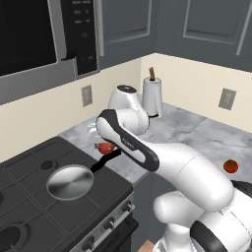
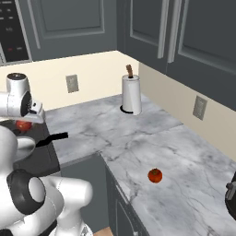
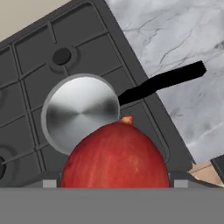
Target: Place the pan on the front right burner on the stove. Then place the tomato and the onion in the pan and turn on the front right burner.
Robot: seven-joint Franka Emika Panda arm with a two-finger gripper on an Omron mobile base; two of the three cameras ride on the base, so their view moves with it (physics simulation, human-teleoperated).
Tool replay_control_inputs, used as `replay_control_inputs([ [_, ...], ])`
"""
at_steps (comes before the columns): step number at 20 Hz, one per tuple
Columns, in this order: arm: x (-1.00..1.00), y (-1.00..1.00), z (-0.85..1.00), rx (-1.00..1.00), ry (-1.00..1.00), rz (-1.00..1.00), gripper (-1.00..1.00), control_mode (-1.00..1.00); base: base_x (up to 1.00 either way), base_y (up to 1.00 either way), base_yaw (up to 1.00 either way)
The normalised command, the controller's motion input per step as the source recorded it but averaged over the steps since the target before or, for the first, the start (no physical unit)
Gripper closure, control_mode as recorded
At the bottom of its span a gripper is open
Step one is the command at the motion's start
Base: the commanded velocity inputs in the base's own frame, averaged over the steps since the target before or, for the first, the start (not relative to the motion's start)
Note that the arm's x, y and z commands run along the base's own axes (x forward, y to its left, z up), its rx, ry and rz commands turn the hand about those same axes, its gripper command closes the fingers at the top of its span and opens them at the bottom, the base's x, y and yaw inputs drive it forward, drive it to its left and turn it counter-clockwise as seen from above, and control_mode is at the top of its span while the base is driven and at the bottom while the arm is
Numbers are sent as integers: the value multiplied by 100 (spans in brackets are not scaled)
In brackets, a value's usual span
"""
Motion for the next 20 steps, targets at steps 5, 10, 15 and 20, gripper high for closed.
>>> replay_control_inputs([
  [5,-6,49,-30,-1,0,8,100,-100,0,0,0],
  [10,-11,45,-28,-1,0,5,100,-100,0,0,0],
  [15,-11,38,-28,-1,0,3,100,-100,0,0,0],
  [20,0,27,-19,-1,0,1,100,-100,0,0,0],
])
